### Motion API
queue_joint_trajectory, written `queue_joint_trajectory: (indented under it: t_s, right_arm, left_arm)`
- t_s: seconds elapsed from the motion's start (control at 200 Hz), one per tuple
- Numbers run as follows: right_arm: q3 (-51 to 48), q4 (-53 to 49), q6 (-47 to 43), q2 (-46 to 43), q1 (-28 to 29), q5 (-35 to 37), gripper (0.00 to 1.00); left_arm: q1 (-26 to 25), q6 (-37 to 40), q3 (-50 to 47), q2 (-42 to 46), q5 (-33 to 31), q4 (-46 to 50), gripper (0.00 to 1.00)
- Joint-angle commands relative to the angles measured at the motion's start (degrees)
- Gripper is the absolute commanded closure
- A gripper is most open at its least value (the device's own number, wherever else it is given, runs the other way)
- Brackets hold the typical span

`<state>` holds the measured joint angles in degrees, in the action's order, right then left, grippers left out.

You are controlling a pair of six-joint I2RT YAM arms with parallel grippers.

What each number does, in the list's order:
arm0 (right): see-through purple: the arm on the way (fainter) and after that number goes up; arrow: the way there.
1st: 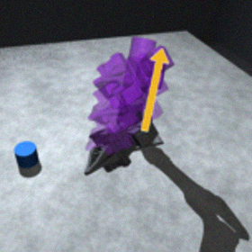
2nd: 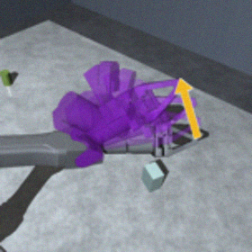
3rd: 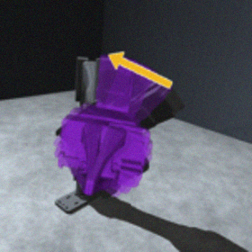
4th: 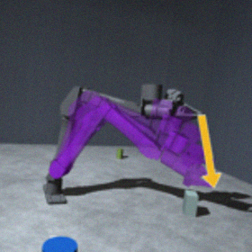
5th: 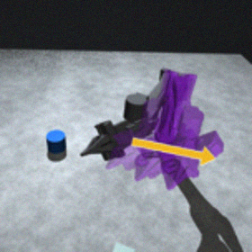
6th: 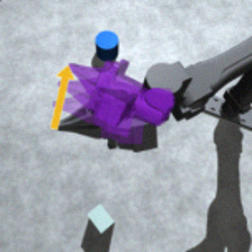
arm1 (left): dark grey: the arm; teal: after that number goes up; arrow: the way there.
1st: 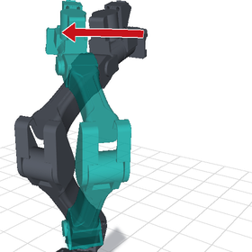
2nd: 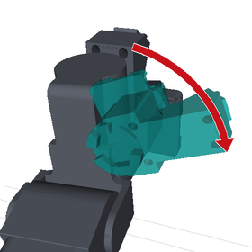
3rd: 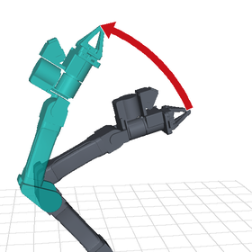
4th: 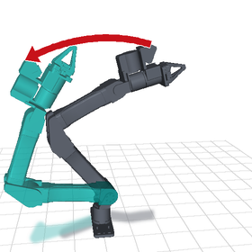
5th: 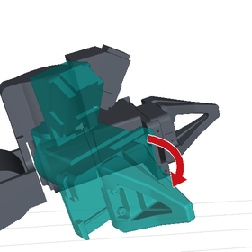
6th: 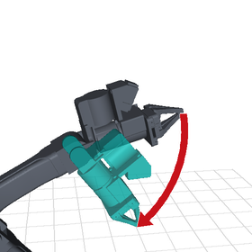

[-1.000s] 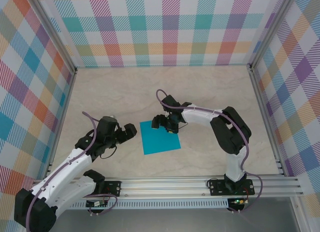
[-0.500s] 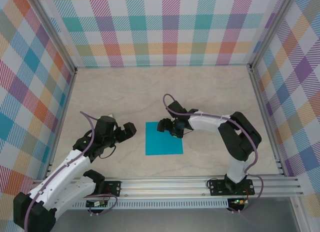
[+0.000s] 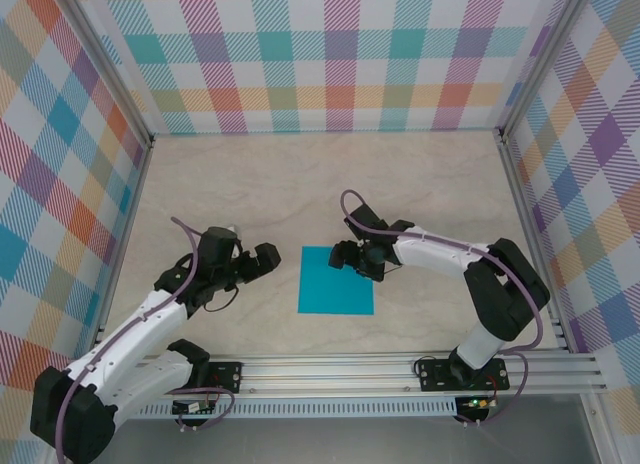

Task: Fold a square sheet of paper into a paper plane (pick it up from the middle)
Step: Move the square sheet of paper to the center of the table.

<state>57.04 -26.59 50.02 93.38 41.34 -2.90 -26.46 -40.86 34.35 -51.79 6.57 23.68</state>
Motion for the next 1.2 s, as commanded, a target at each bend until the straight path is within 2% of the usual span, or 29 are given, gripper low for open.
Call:
queue_joint_trajectory:
  t_s: [0.0, 0.135, 0.385, 0.69, 0.86, 1.195]
  right_arm:
    - [4.84, -7.88, -6.88, -1.61, -0.12, 1.98, 0.12]
    - [8.70, -14.21, -11.16, -0.41, 0.48, 3.54, 0.07]
    - [16.21, -22.13, -10.48, 6.21, 2.85, 5.90, 0.11]
    - [19.37, -21.53, -3.27, 11.91, 5.90, 4.50, 0.09]
    - [19.78, -19.60, -3.85, 14.36, 7.94, 2.73, 0.10]
    - [11.61, -16.83, -8.90, 12.31, 8.01, 2.52, 0.11]
  left_arm:
    - [0.71, 0.02, -0.16, -1.22, 3.96, -3.59, 0.00]
    - [0.72, -0.16, 0.01, -3.52, 3.95, -3.63, 0.00]
    - [0.71, -0.41, -0.42, -7.77, 4.16, -5.34, 0.00]
    - [0.71, 0.36, -0.66, -8.95, 5.07, -6.06, 0.00]
    - [0.71, 0.78, -0.79, -8.37, 5.39, -5.87, 0.00]
    - [0.71, 1.23, -0.51, -8.82, 5.47, -5.22, 0.00]
